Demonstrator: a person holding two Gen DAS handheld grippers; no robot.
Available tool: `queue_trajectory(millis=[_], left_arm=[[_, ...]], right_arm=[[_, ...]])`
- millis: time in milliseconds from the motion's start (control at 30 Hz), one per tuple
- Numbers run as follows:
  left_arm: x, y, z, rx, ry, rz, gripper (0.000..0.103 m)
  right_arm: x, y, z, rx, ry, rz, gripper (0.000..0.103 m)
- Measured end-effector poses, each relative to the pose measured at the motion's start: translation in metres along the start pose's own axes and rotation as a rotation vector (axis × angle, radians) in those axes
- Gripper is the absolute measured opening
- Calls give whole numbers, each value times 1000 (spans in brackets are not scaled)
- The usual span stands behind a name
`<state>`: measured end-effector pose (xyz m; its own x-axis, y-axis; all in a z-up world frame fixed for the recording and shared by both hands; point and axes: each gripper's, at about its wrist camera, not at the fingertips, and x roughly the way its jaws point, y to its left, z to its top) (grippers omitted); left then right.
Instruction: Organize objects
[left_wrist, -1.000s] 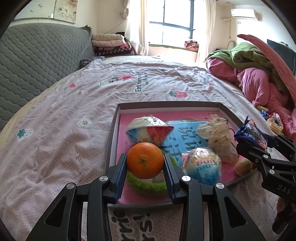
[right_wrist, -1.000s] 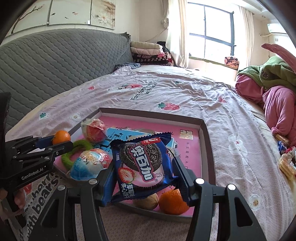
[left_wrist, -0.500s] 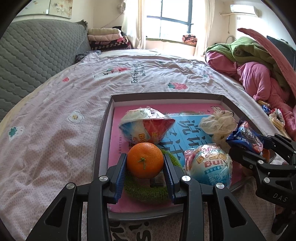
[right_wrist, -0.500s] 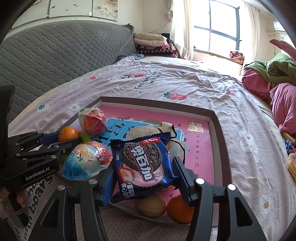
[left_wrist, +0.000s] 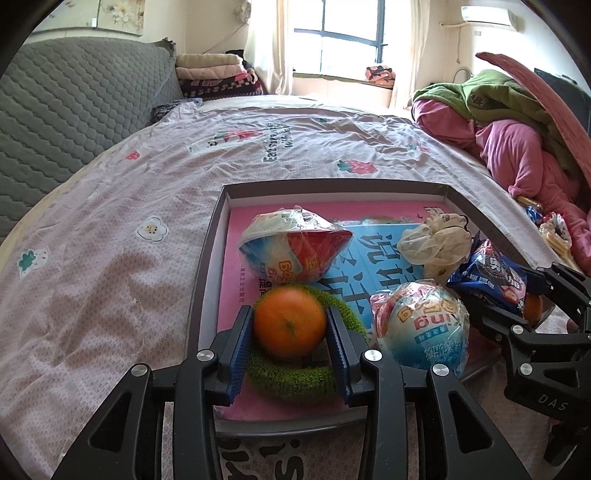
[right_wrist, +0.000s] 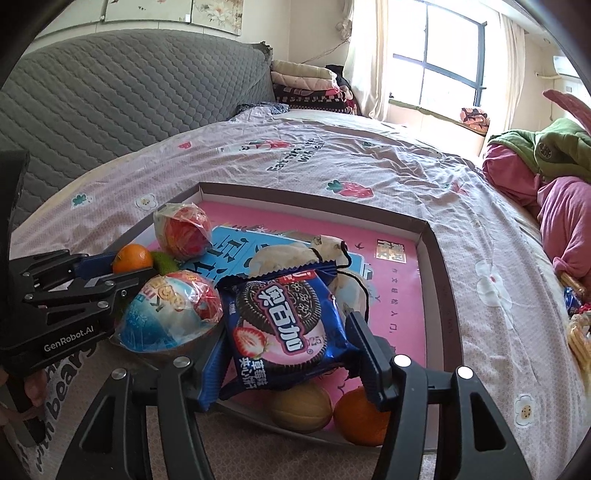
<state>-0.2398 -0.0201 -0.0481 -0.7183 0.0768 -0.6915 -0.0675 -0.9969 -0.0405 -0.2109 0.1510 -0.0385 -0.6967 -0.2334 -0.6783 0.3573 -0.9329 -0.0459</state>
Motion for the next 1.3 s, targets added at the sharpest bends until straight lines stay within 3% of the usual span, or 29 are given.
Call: queue_trajectory(millis=[67,533,600,1000,1300], left_arm=[[-1,1,0,-4,-1,-7,50],[-13,2,2,-15,-8,7,54],[-17,3,3,-24,-16,6,59],[-44,3,4,-70,-52,-17,68],[-68,1,4,-85,-78,16,69]], right_arm=[[0,0,0,-4,4,-3,61],[-2,2,0,-21,22,-8,68],[-4,2,1,-22,22,-7,68],[-24,5,9,-10,-36,4,69],[-38,3,13,23,-68,14,69]])
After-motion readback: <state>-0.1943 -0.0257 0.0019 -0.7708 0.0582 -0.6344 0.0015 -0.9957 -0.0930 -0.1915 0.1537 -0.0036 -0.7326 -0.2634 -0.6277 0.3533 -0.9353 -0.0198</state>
